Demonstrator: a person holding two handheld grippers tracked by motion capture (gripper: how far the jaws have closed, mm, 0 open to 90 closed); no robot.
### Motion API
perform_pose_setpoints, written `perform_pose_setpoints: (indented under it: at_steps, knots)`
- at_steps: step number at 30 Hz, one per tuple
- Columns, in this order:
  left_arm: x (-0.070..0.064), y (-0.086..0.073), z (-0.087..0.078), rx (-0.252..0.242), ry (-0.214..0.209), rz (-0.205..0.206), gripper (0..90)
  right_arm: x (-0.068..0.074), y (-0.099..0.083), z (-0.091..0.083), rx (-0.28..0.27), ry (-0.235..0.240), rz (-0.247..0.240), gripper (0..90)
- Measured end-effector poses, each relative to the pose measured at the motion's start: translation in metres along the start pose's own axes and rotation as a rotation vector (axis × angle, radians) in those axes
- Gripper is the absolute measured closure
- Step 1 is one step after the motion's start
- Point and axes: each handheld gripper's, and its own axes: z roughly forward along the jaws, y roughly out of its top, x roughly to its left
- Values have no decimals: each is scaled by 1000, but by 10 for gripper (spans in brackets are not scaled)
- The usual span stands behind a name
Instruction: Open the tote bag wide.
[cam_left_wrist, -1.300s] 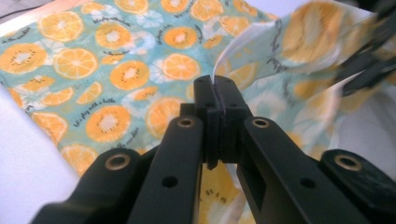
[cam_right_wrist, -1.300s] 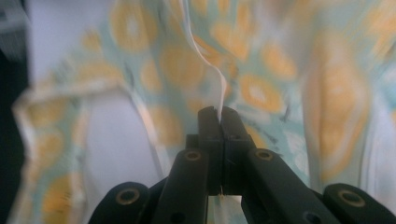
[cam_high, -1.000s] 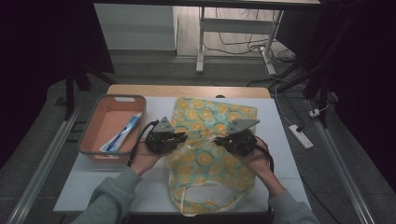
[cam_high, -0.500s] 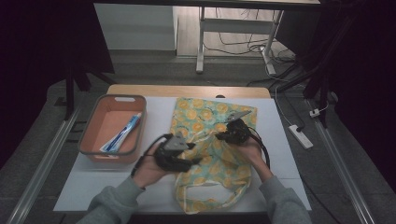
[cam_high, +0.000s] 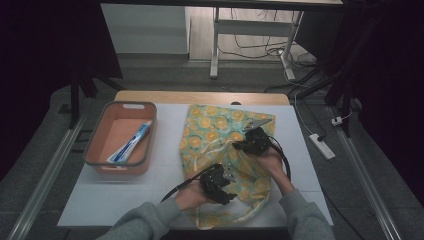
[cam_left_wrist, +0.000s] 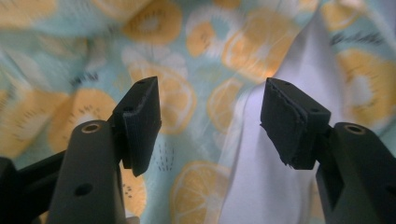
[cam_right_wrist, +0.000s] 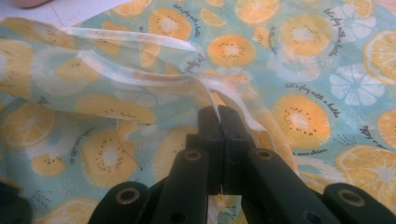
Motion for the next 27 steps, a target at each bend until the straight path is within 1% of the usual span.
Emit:
perform_pose_setpoints:
  at_steps: [1, 2, 3, 4, 5, 6, 7, 8, 10, 11, 13, 14, 16, 17, 18, 20, 22, 24, 25, 26, 27]
  knots:
    - [1, -1, 3, 8, 2, -6, 383, 0, 0, 0, -1, -1, 0, 886]
    - [2, -3, 6, 15, -8, -12, 396, 0, 0, -1, -4, -3, -1, 886]
    - [2, -4, 8, 20, -14, -18, 446, -1, 0, -3, -8, -4, -1, 887]
    - [3, -4, 10, 28, -18, -18, 446, -1, 0, -3, -8, -4, -1, 887]
    - [4, -5, 11, 18, -39, -30, 500, -1, 0, -4, -10, -7, 1, 886]
    - [6, -6, 11, 9, -45, -36, 548, -1, 0, -5, -16, -11, 2, 886]
    - [6, -6, 10, 7, -45, -34, 716, -2, 0, -8, -22, -17, 2, 886]
    - [7, -6, 10, 9, -49, -32, 716, -2, 0, -8, -22, -17, 2, 886]
    - [7, -8, 8, 9, -46, -19, 853, -3, 0, -11, -29, -22, 8, 886]
    - [6, -8, 7, 8, -56, -12, 880, -4, 0, -12, -36, -24, 8, 886]
    - [4, -10, 0, -18, -81, 7, 886, -4, 1, -15, -44, -27, 10, 886]
    - [2, -11, -5, -31, -88, 24, 887, -5, 1, -17, -50, -30, 9, 886]
    - [-2, -14, -19, -73, -106, 45, 887, -7, 1, -22, -65, -41, 16, 887]
    - [-3, -15, -24, -87, -119, 50, 887, -7, 1, -22, -65, -41, 16, 887]
    - [-5, -18, -33, -109, -141, 62, 888, -8, 1, -23, -67, -43, 23, 886]
    - [-8, -24, -46, -141, -171, 89, 887, -10, 1, -26, -76, -57, 34, 887]
    - [-12, -30, -57, -157, -200, 108, 888, -12, 0, -29, -78, -70, 46, 887]
    - [-16, -36, -66, -160, -227, 131, 888, -15, -1, -31, -75, -99, 69, 887]
    - [-19, -40, -70, -160, -237, 140, 888, -15, -1, -31, -75, -99, 69, 887]
    - [-22, -43, -73, -157, -246, 151, 887, -20, -4, -31, -70, -114, 89, 887]
    - [-24, -46, -75, -152, -256, 163, 887, -20, -4, -31, -70, -114, 89, 887]
